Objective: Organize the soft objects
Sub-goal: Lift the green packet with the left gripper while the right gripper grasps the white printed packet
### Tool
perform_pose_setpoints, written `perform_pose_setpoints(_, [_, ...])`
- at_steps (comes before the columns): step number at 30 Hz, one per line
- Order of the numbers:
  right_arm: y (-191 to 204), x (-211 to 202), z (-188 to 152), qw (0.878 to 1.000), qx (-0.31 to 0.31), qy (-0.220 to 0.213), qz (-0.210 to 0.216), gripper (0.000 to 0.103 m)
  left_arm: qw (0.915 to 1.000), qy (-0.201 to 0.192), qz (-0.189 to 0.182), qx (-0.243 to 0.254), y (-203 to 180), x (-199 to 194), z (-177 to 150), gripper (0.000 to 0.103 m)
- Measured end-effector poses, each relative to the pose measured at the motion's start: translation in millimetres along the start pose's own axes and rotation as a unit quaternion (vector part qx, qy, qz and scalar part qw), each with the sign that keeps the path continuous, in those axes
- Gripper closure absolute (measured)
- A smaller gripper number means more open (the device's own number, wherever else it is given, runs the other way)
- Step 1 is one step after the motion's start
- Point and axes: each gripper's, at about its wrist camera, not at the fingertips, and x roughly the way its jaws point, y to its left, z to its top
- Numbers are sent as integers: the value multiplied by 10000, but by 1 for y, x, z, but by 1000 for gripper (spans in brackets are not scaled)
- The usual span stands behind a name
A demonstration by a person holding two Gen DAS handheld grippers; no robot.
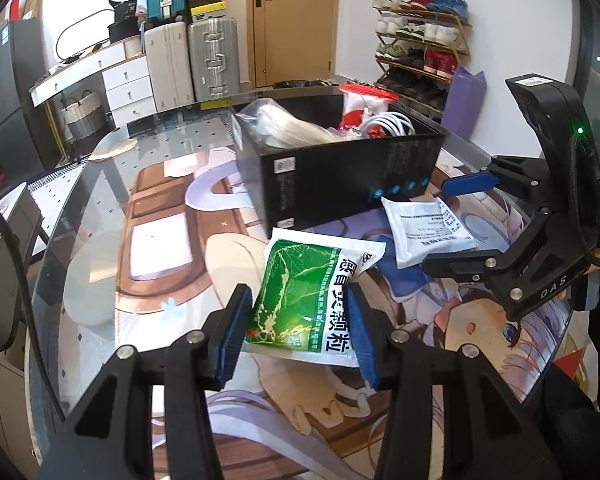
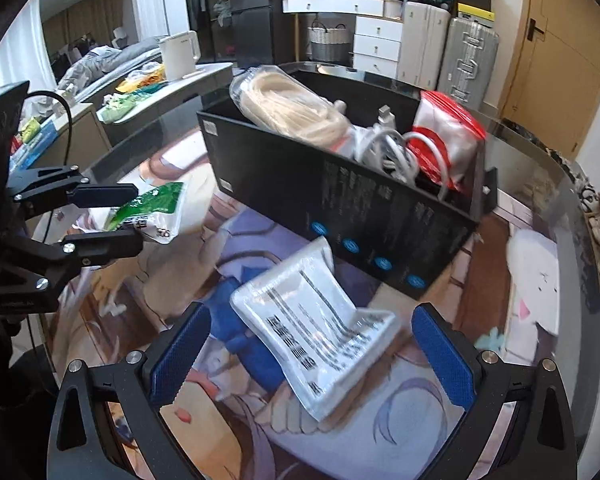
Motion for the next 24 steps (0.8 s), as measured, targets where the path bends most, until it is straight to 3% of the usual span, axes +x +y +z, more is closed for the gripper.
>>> perform_pose_setpoints(8, [8, 15, 8, 9996, -192, 144, 149, 1, 9999, -33, 78, -90, 8, -2, 0, 57])
perform_pose_setpoints(18, [19, 8, -11, 9987, -169, 239, 426, 1, 9999, -9, 57, -124, 12, -1, 0, 57])
perform_pose_setpoints(24, [14, 11, -8, 9996, -25, 160, 242, 1, 9998, -40, 103, -162, 13, 0, 1, 57])
